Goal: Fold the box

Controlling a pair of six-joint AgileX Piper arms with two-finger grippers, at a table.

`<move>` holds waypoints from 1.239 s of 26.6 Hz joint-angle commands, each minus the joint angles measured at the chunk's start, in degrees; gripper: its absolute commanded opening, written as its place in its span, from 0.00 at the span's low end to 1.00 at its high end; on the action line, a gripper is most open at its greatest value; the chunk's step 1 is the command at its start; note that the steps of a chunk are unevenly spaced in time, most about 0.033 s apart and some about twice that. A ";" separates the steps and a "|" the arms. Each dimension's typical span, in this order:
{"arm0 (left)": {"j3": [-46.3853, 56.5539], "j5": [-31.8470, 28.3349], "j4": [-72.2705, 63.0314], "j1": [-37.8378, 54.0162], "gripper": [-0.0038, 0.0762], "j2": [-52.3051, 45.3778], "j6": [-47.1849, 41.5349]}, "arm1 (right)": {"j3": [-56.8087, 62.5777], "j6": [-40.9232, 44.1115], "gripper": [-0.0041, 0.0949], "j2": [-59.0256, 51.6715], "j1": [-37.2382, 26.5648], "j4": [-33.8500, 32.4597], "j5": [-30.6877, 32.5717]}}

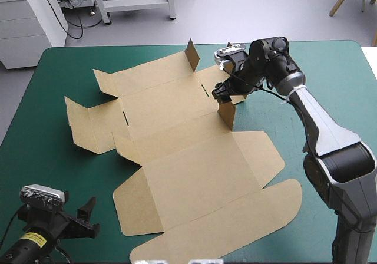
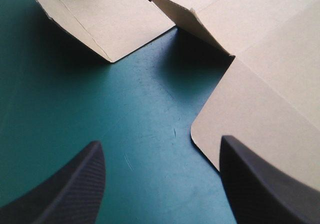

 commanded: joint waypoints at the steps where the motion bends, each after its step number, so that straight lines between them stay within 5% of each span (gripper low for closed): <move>1: -1.32 -3.61 -0.95 0.16 0.63 1.18 -0.44 | -1.23 -0.47 0.80 -1.46 -0.29 1.41 -1.74; 13: -1.32 -3.61 -0.95 0.16 0.63 1.18 -0.44 | -0.87 -0.02 0.59 3.97 -0.29 4.08 -1.74; 22: -1.32 -3.61 -0.95 0.16 0.63 1.18 -0.44 | -0.87 -0.79 0.03 4.03 -0.29 3.80 -1.74; 26: -1.32 -3.61 -0.95 0.16 0.63 1.18 -0.44 | -0.87 -3.59 0.03 4.03 -0.18 3.76 -1.74; 33: -1.32 -3.61 -0.95 0.16 0.63 1.18 -0.44 | -1.65 -24.83 0.03 3.92 2.53 4.11 -2.91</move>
